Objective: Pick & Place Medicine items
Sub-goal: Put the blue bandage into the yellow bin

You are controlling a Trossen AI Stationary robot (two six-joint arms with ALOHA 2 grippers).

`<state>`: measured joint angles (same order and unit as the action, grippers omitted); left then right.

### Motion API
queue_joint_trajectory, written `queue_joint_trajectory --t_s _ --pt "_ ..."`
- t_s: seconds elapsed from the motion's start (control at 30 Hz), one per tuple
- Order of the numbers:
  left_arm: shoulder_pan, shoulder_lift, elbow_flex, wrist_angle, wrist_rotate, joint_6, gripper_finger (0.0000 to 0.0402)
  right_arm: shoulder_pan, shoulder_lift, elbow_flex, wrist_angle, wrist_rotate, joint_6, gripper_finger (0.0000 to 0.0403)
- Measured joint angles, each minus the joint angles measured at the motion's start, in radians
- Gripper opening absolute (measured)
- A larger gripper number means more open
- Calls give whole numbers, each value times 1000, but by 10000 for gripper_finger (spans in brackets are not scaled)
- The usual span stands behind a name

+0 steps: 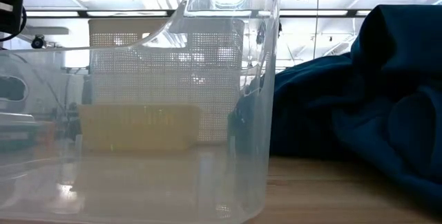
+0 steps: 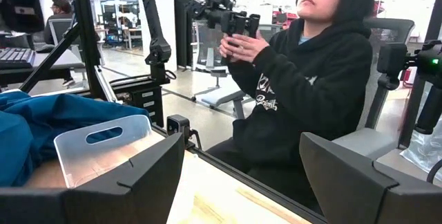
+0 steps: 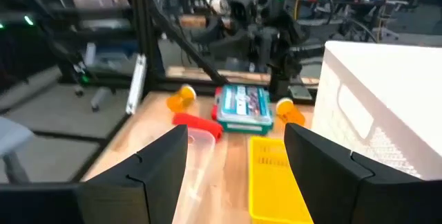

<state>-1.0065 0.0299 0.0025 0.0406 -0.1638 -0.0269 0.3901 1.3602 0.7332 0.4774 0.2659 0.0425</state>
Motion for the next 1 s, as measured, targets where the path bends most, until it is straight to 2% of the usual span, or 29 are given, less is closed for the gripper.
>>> queue_joint_trajectory --t_s 0.07,0.2,0.33,0.47,0.63,0.83,0.9,1.0 --pt "0 0 0 0 0 0 292 -1 36 32 -34 8 -6 238" --pt "0 0 0 0 0 0 292 1 93 87 -65 102 23 238" --pt "0 0 0 0 0 0 292 9 126 120 -78 105 28 238" --pt "0 3 0 0 0 0 292 28 144 139 -75 102 121 238" --pt "0 6 0 1 0 0 292 38 148 142 -78 116 123 238" --pt "0 6 0 0 0 0 292 38 148 119 -88 228 178 238" --pt "0 6 0 0 0 0 292 38 147 119 -126 260 219 238" --pt "0 6 0 0 0 0 292 39 147 117 -192 254 244 238"
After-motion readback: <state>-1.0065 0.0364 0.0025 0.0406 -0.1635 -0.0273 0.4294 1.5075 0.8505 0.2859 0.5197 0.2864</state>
